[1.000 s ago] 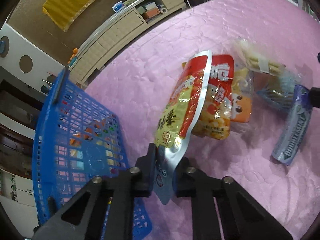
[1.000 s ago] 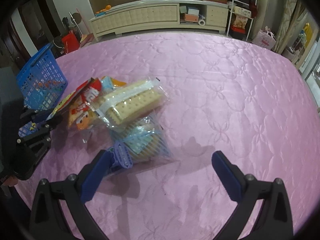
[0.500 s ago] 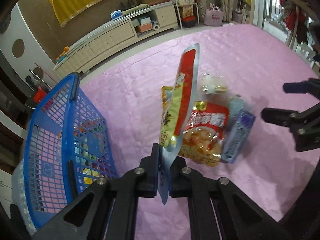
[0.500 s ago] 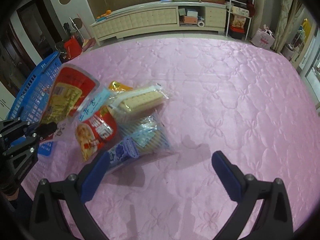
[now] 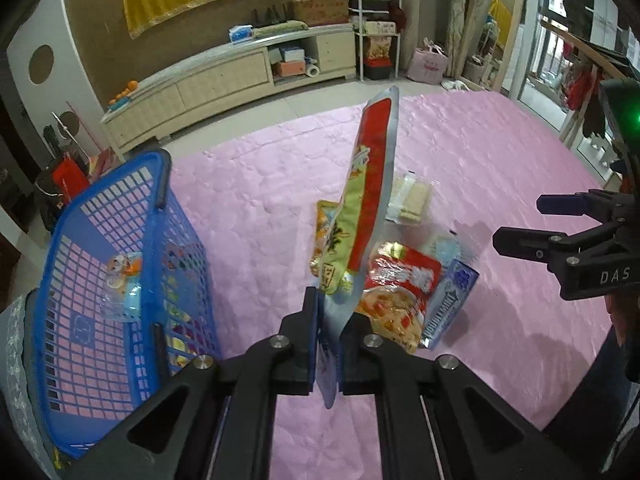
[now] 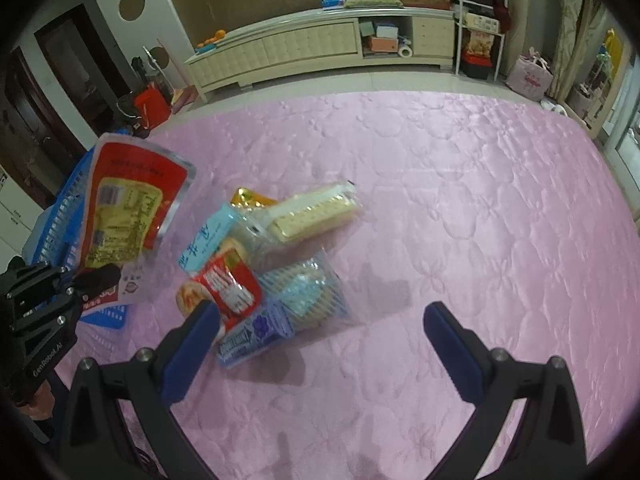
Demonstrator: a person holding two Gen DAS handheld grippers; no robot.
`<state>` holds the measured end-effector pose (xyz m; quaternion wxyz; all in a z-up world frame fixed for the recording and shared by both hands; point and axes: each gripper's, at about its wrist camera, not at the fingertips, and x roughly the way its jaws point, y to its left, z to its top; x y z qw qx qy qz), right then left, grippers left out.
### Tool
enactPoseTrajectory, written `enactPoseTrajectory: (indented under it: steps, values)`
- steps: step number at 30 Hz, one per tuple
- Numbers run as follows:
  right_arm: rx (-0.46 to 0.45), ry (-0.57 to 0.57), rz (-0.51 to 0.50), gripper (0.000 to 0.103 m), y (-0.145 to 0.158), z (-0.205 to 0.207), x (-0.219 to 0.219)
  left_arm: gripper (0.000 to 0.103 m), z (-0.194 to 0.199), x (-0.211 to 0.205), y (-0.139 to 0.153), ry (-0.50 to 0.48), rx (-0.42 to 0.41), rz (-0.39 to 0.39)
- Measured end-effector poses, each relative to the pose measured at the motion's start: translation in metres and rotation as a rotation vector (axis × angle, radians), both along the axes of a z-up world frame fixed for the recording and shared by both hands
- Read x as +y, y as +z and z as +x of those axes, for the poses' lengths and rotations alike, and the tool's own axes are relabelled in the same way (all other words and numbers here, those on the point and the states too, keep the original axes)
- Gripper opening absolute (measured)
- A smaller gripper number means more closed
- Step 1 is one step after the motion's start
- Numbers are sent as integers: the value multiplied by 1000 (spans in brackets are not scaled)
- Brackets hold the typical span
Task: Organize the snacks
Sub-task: 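Grasp the clear cracker pack with right tool while left tool holds the red bag up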
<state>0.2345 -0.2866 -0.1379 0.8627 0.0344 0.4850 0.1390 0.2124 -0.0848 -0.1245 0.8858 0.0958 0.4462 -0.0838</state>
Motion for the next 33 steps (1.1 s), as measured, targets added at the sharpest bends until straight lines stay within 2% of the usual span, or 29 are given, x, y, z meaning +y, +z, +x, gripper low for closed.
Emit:
enactPoseTrajectory:
  steps: [4, 7, 18, 21, 27, 28, 31, 33]
  values:
    - [-9, 49, -17, 103, 0, 19, 7, 6, 10, 3, 9, 14, -19, 3]
    - [22, 39, -1, 103, -5, 34, 8, 6, 18, 4, 8, 33, -27, 8]
    - [200, -149, 81, 103, -26, 101, 24, 6, 63, -4, -6, 105, -39, -8]
    - [259, -207, 103, 103, -37, 117, 28, 6, 79, -2, -11, 121, -14, -42]
    - [344, -282, 93, 102, -58, 137, 34, 6, 100, -5, -21, 125, -4, -41]
    - [357, -287, 84, 100, -60, 138, 35, 6, 102, -6, -23, 125, -2, -41]
    - [376, -286, 42, 84, -66, 140, 39, 6, 106, -3, -24, 133, 2, -40]
    - [351, -266, 8, 73, -64, 138, 43, 6, 105, -3, -23, 133, 4, -45]
